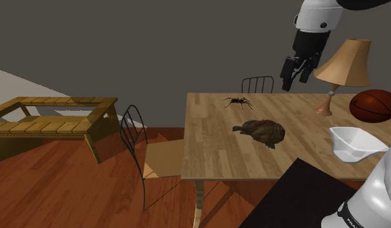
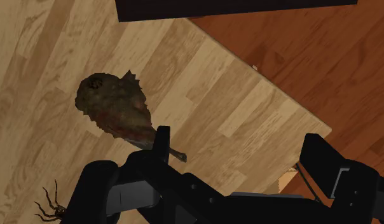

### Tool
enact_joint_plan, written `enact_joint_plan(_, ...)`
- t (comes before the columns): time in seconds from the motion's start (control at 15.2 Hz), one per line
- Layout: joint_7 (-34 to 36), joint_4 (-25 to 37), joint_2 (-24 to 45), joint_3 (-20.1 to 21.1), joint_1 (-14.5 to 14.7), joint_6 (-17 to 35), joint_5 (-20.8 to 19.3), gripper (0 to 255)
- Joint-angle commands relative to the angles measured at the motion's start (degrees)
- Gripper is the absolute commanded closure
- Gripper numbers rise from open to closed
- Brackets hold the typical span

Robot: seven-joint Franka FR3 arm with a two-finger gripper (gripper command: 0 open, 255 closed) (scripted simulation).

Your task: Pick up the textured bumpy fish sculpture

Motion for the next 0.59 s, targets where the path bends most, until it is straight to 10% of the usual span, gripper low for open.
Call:
enact_joint_plan(0.0, 0.00, 0.00, 0.00, 0.00, 0.00, 0.00, 0.00, 0)
enact_joint_plan(0.53, -15.87, -11.69, 1.12, -9.98, 0.63, 17.60, -6.73, 0)
